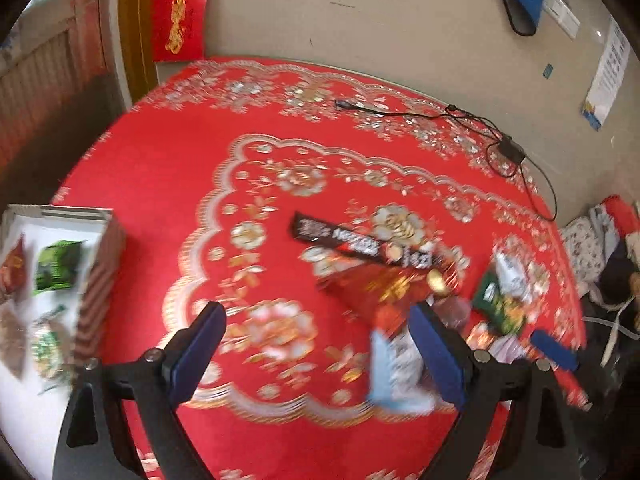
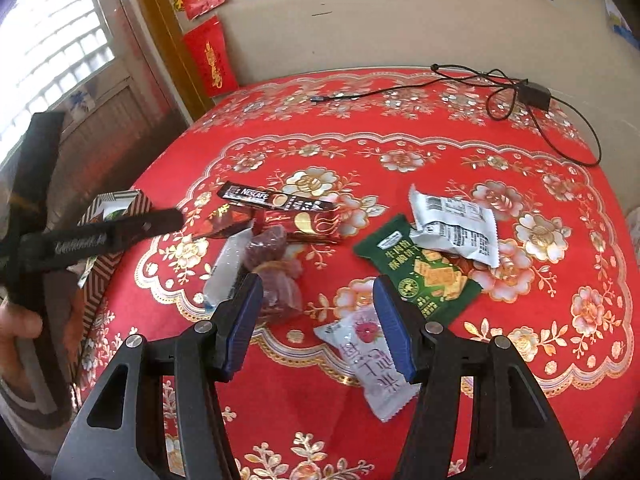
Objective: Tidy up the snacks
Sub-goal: 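Return both tools to the snack pile, then grasp the red rose-print packet with the left tool while the right tool grasps the dates bag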
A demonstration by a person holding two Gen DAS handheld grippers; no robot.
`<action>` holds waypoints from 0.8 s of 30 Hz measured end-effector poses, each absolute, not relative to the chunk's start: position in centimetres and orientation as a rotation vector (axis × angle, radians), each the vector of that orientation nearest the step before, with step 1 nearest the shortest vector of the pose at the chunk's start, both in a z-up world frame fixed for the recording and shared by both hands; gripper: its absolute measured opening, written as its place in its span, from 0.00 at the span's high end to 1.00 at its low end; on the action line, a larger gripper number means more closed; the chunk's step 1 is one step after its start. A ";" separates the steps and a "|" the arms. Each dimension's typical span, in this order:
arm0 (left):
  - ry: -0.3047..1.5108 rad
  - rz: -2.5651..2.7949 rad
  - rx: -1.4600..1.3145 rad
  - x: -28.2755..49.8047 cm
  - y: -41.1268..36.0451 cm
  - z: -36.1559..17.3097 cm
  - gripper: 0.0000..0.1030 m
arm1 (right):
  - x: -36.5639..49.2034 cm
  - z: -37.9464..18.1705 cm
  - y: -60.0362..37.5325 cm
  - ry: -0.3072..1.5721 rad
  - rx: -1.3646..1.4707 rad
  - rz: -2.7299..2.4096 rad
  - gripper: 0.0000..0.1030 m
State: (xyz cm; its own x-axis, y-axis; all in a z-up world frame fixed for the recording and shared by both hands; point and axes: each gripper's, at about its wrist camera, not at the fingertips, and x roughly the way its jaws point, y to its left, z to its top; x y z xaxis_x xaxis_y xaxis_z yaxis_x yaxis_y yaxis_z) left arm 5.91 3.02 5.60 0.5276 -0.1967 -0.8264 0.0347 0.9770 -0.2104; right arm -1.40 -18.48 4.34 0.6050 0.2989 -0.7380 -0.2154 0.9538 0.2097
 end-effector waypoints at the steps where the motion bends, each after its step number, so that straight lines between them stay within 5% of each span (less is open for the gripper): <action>1: 1.014 -0.143 -0.196 6.5 2.7 5.4 0.09 | -1.4 4.3 -18.6 0.872 0.105 0.299 0.44; 24: 1.131 -0.108 -0.219 8.6 3.1 2.1 0.09 | 1.3 3.7 -15.2 0.900 0.038 0.390 0.44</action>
State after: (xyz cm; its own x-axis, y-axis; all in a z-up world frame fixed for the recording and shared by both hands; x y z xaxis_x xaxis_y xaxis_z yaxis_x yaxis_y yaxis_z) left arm 8.58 3.12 2.14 0.4236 -0.1963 -0.8844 -0.0250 0.9733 -0.2280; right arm 1.26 -15.23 3.74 0.5568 0.3458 -0.7552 -0.3143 0.9293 0.1939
